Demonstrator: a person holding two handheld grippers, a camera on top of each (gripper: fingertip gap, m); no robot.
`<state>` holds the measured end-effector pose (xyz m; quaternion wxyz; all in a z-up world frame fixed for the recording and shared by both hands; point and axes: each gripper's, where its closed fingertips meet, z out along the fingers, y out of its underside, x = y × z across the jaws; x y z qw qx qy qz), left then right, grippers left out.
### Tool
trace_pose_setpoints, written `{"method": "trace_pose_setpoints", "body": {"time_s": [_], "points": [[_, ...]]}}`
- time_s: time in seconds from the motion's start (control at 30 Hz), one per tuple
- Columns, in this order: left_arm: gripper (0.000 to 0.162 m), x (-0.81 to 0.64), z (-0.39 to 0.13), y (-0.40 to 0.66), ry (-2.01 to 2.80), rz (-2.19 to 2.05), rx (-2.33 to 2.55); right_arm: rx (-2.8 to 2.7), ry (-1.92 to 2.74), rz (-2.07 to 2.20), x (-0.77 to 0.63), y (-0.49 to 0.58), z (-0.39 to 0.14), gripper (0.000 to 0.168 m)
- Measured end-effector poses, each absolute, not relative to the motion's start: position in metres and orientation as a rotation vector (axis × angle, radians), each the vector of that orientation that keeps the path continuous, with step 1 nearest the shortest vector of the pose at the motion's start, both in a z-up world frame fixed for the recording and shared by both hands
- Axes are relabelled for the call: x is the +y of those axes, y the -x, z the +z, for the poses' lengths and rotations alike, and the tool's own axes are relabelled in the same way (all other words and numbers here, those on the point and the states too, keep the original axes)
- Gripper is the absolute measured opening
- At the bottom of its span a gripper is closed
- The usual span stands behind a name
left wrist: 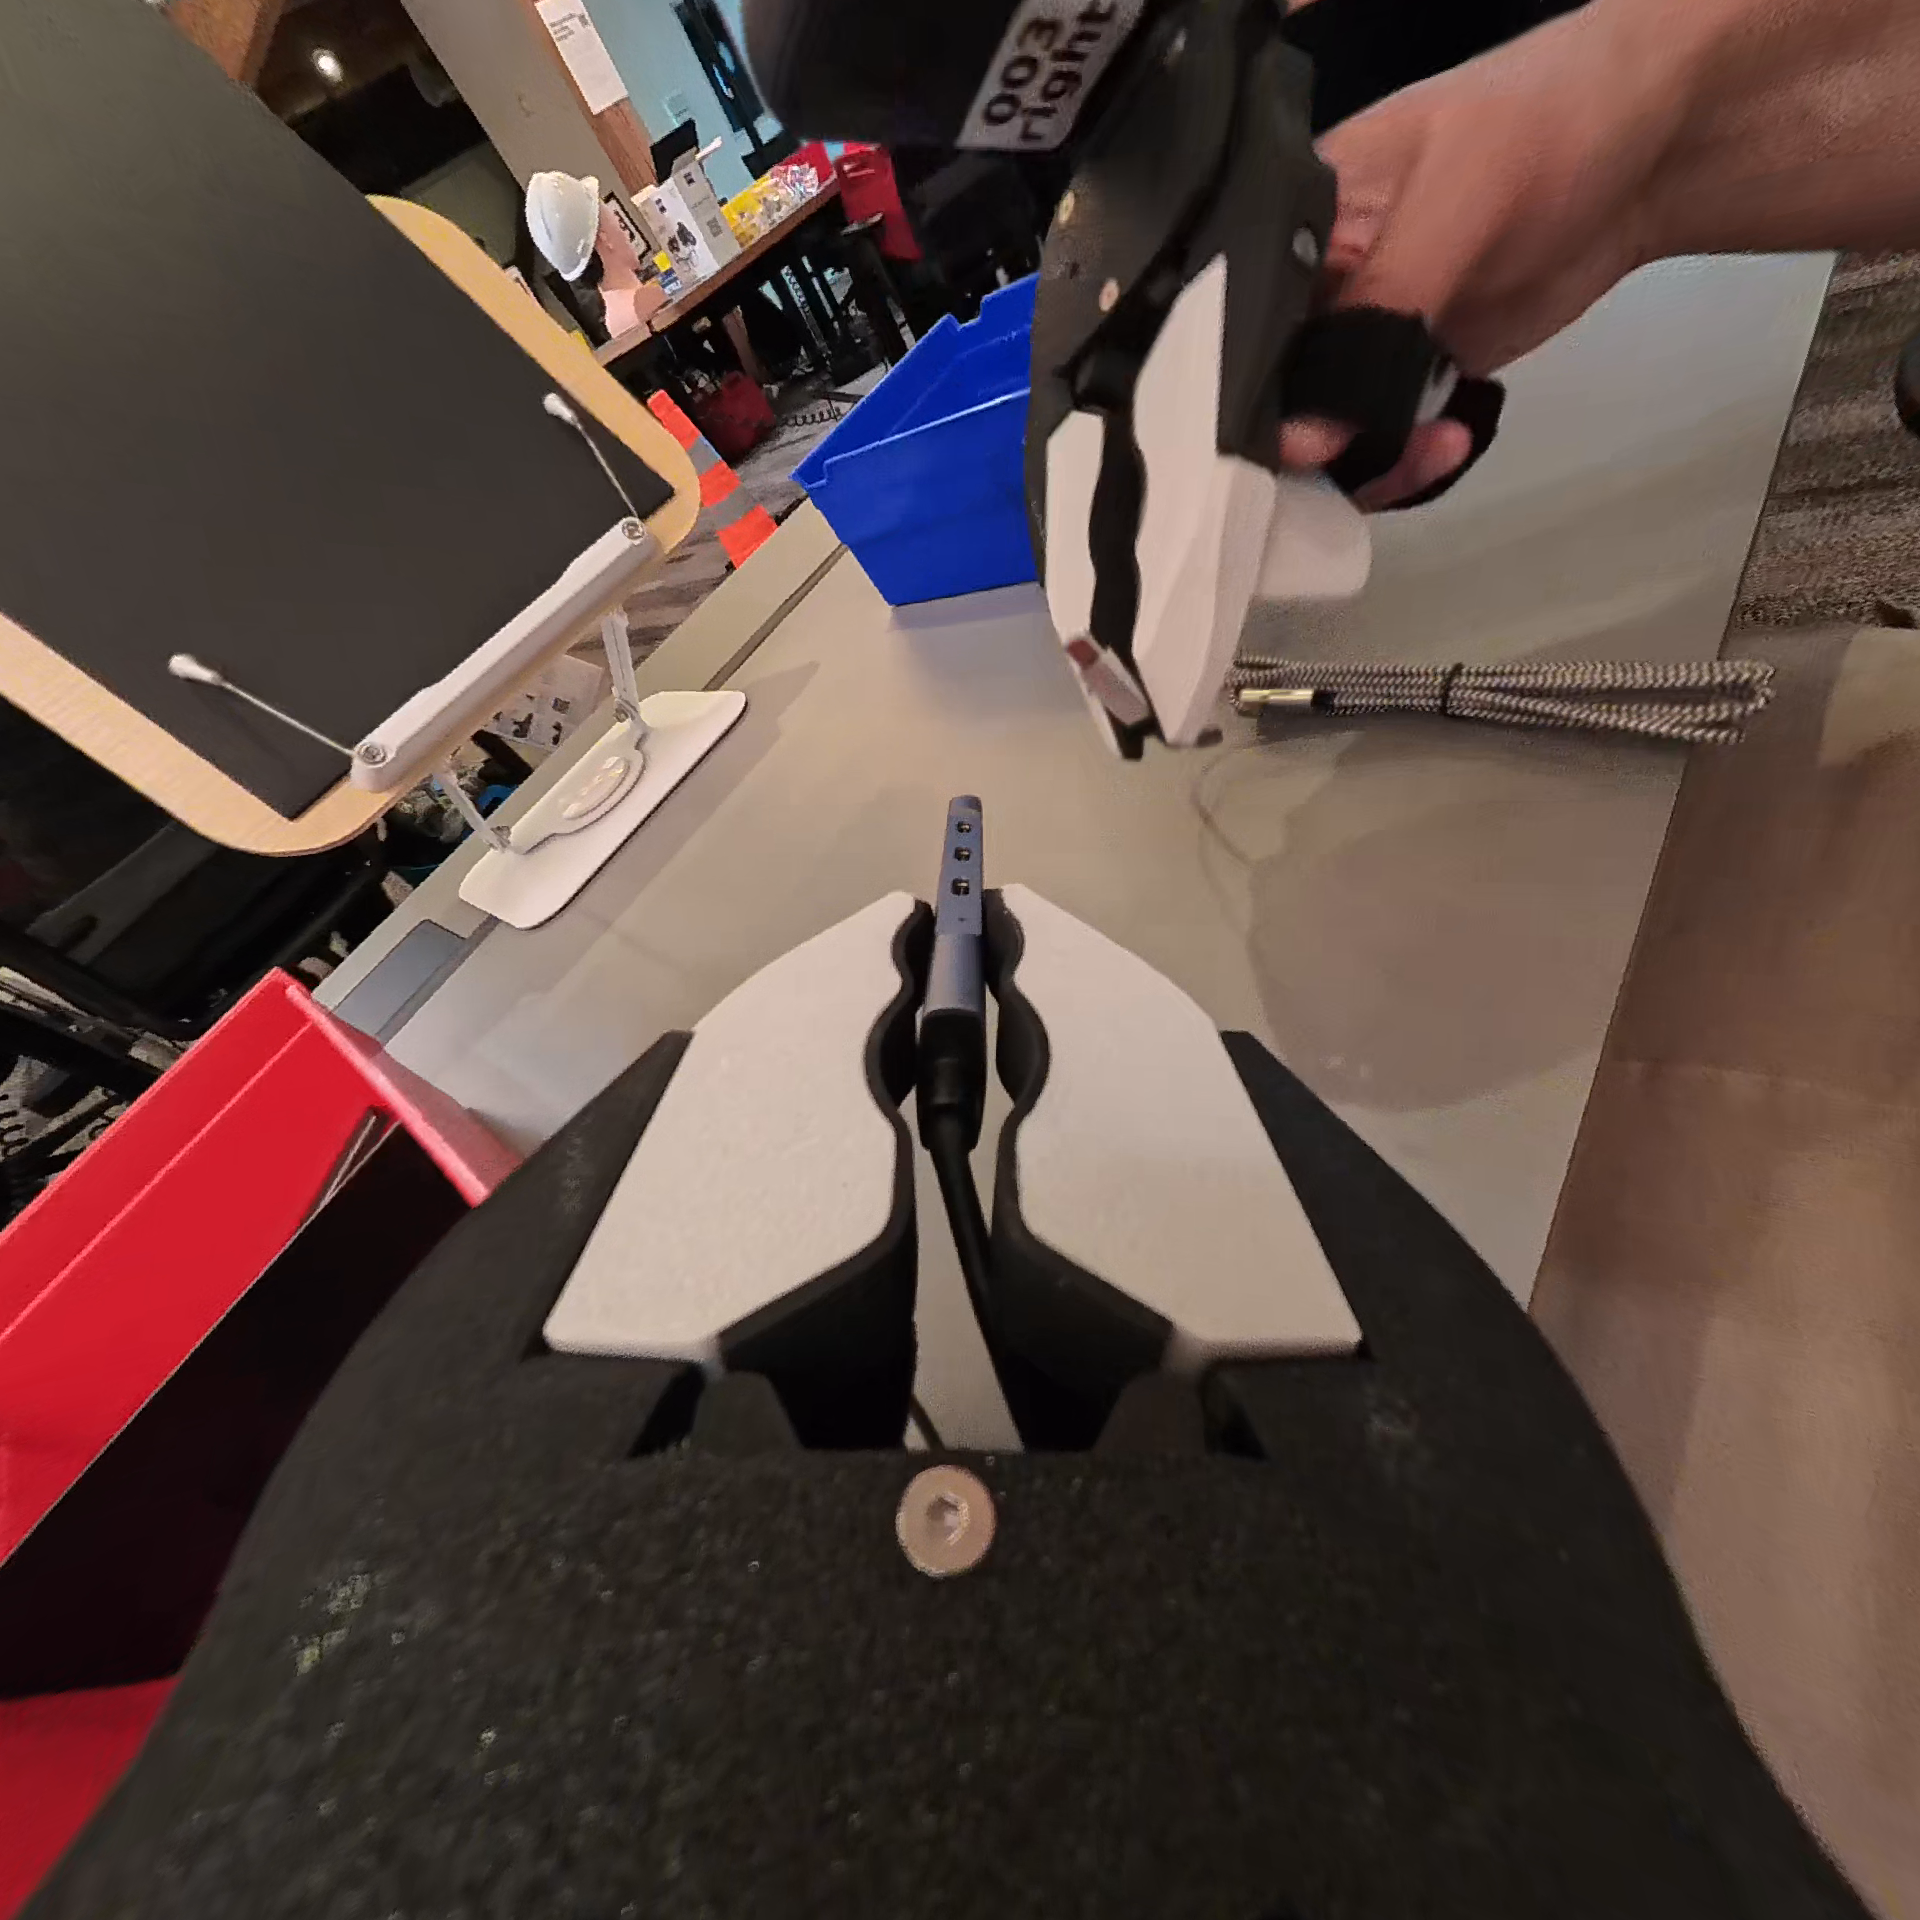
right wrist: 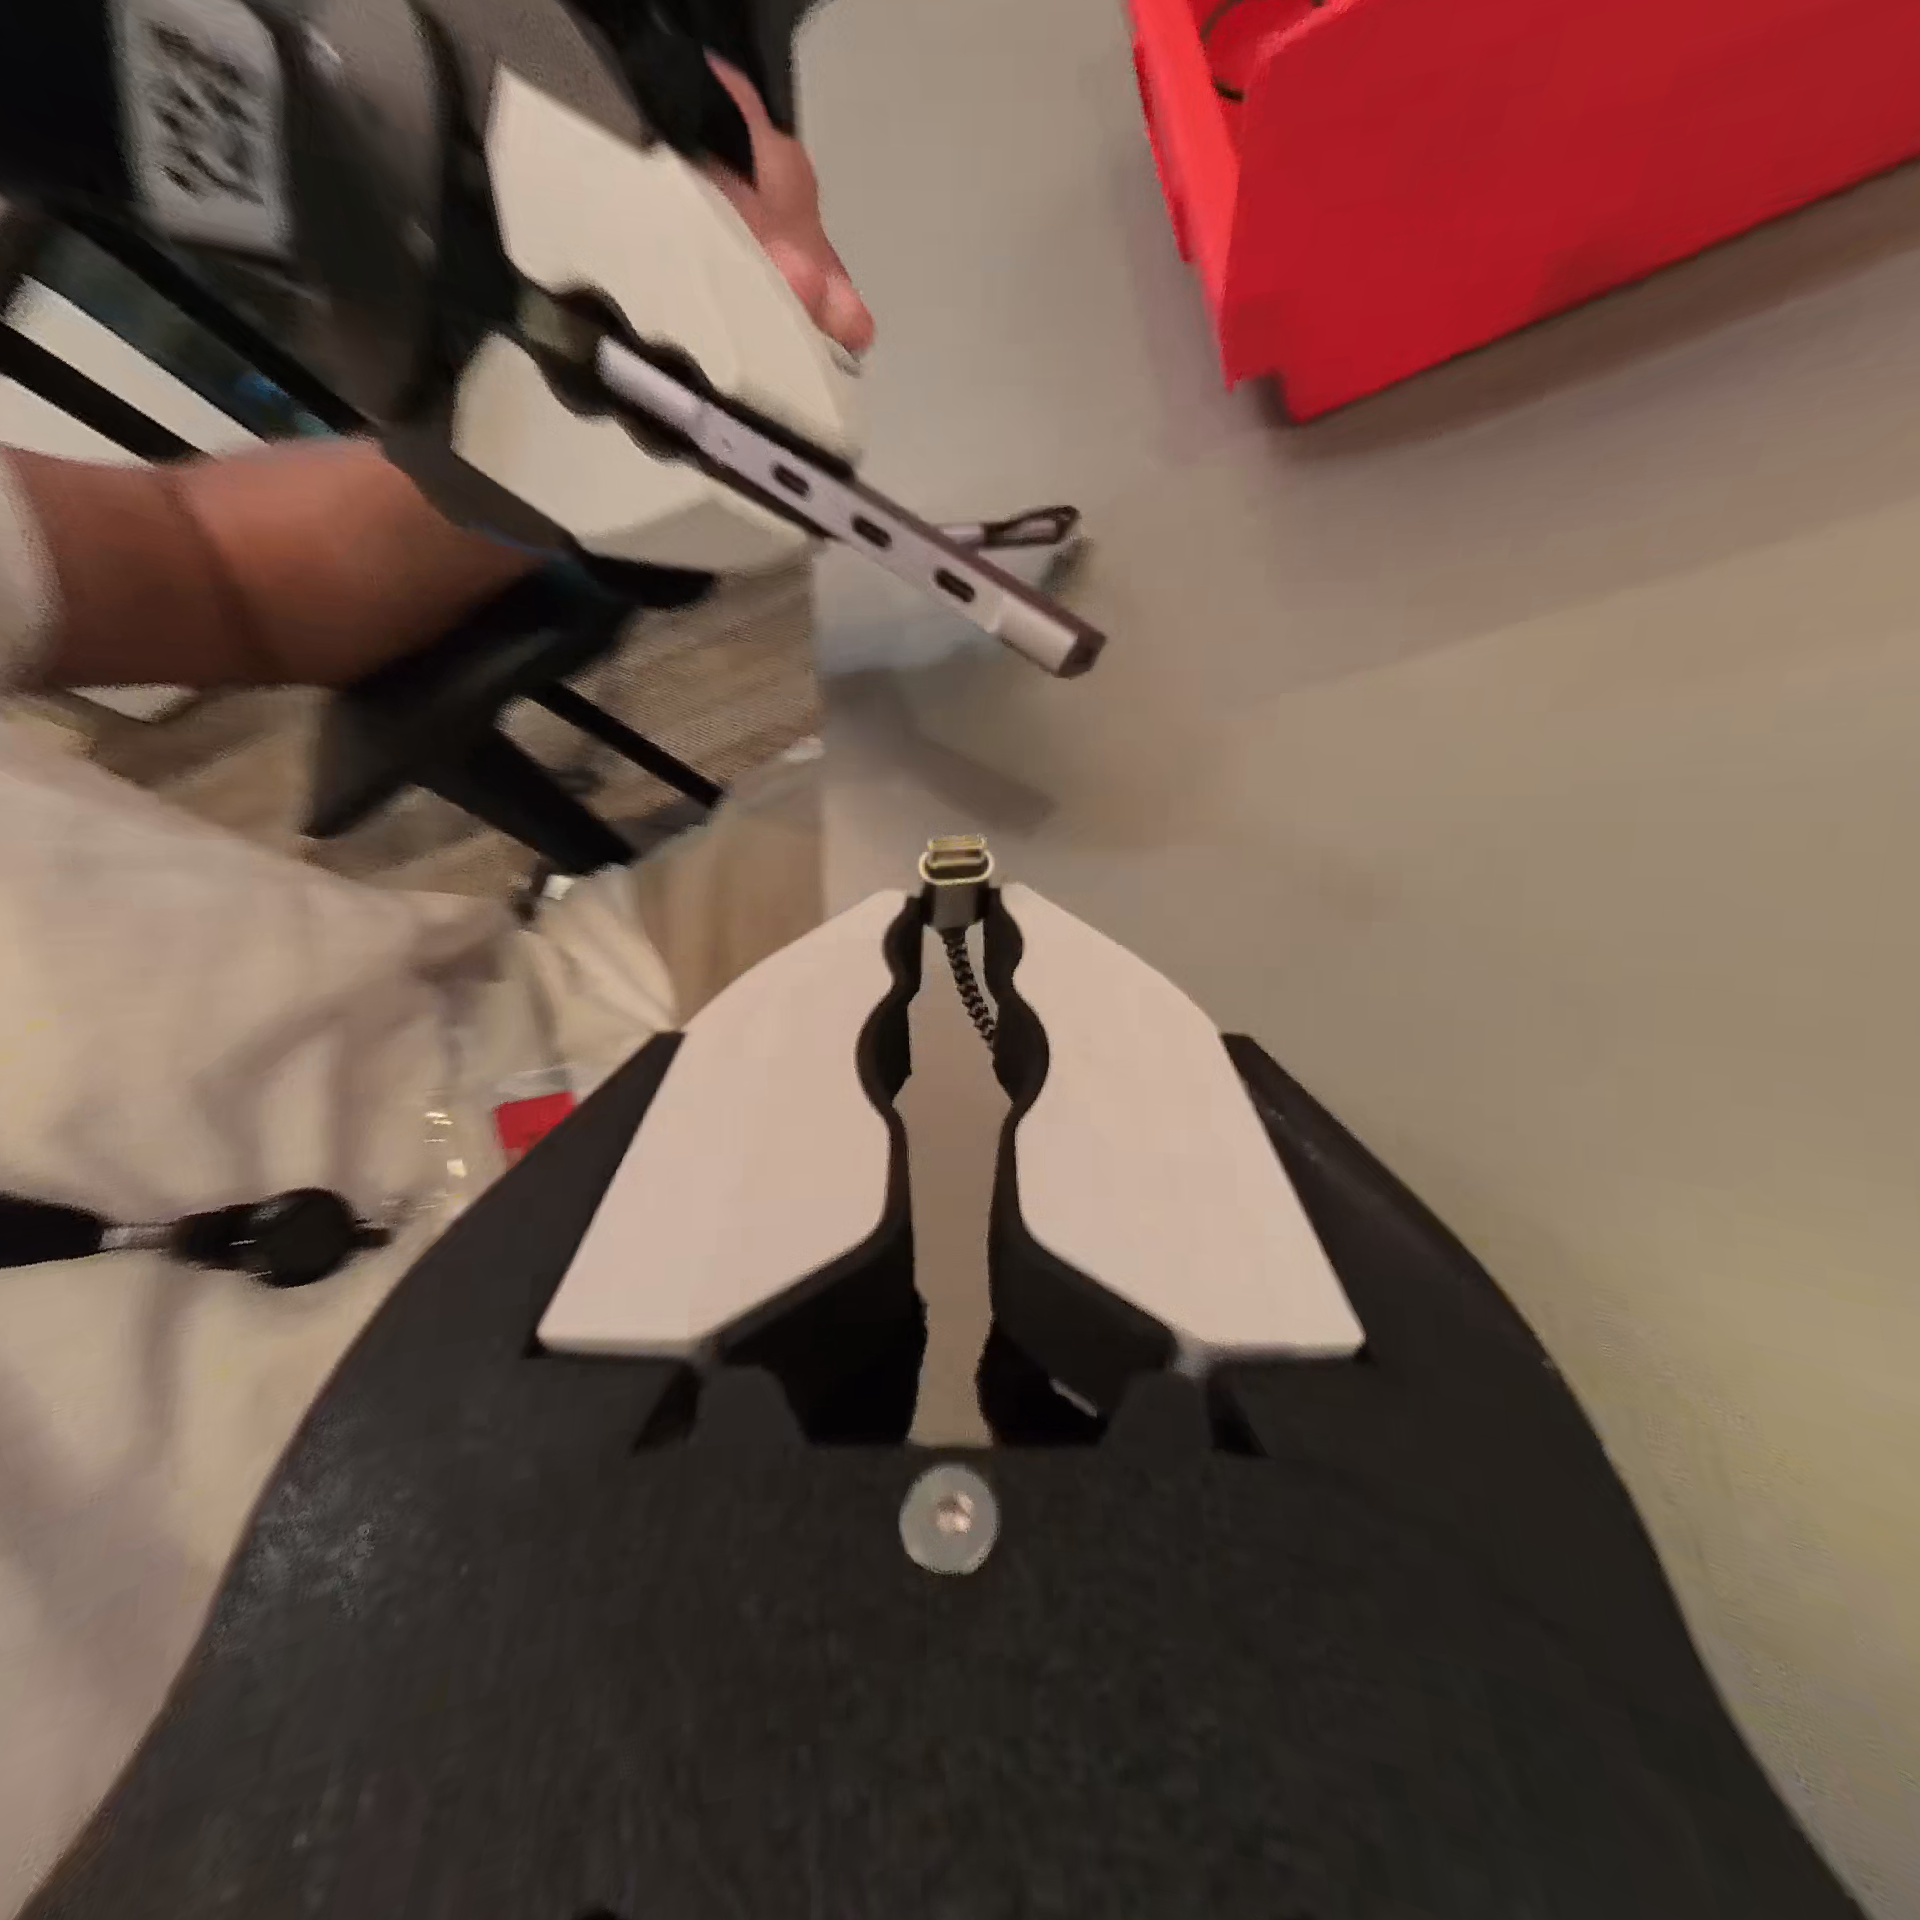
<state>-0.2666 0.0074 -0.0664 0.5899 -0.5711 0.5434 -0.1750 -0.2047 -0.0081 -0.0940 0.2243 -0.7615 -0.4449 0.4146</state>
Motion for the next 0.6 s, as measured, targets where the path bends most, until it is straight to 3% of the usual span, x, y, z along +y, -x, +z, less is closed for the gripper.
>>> {"method": "trace_pose_setpoints", "body": {"time_s": [0.07, 0.3, 0.43, 0.53, 0.6], "points": [[0.009, 0.007, -0.067, 0.264, 1.320, -0.387, 1.277, -1.137, 2.094, 1.099, 0.009, 0.196, -0.090, 0.011], [0.009, 0.004, -0.071, 0.256, 1.310, -0.369, 1.308, -1.182, 1.885, -0.147, 0.111, 0.138, -0.097, 0.011], [0.009, 0.006, -0.069, 0.260, 1.310, -0.343, 1.293, -0.948, 1.395, -0.907, 0.146, 0.115, -0.035, 0.011], [0.009, 0.006, -0.066, 0.265, 1.315, -0.348, 1.272, -0.758, 1.156, -0.785, 0.121, 0.119, 0.017, 0.010], [0.009, 0.006, -0.066, 0.268, 1.320, -0.355, 1.262, -0.720, 1.245, -0.634, 0.119, 0.113, 0.012, 0.010]]}}
